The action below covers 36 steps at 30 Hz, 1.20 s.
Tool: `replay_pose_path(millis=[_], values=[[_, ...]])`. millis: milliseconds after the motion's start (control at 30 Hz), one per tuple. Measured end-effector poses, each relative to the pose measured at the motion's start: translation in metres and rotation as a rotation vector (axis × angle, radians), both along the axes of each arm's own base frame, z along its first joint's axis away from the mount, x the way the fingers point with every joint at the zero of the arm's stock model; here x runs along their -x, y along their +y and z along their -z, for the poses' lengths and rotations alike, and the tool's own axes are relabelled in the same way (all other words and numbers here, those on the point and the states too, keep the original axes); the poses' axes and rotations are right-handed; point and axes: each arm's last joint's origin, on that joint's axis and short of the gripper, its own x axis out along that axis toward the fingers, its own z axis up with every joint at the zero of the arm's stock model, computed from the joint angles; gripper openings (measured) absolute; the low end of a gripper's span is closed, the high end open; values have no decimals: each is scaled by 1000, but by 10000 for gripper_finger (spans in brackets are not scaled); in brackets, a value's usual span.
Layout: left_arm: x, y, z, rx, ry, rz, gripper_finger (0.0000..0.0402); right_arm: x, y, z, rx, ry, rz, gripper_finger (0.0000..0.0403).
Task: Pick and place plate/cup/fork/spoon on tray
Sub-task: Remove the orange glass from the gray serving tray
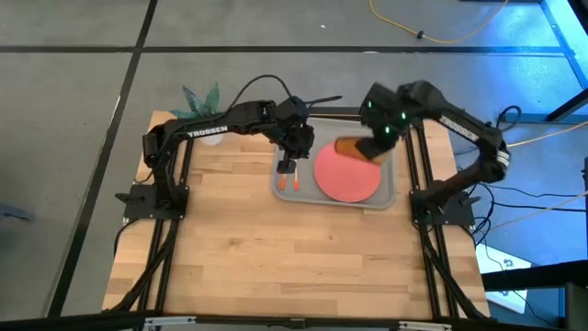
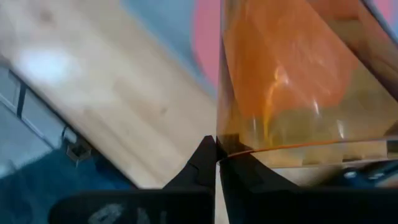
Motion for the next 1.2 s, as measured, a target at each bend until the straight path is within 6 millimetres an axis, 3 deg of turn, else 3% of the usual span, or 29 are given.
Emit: replay_pose_path(millis=[133, 333, 567, 833, 1200], values=[[4, 8, 1, 6, 13, -19, 45, -4, 52, -3, -74, 14, -58, 8], [8, 18, 1, 0, 18, -34, 45, -9, 125, 14, -234, 171, -144, 8], [8, 19, 1, -34, 17, 5, 45, -6, 186, 36, -370, 406, -199, 8], [8, 18, 1, -35, 16, 8, 45, -5, 213, 69, -368, 619, -187, 8], [8, 18, 1, -35, 16, 9, 45, -17, 219, 110, -363, 711, -330, 8]])
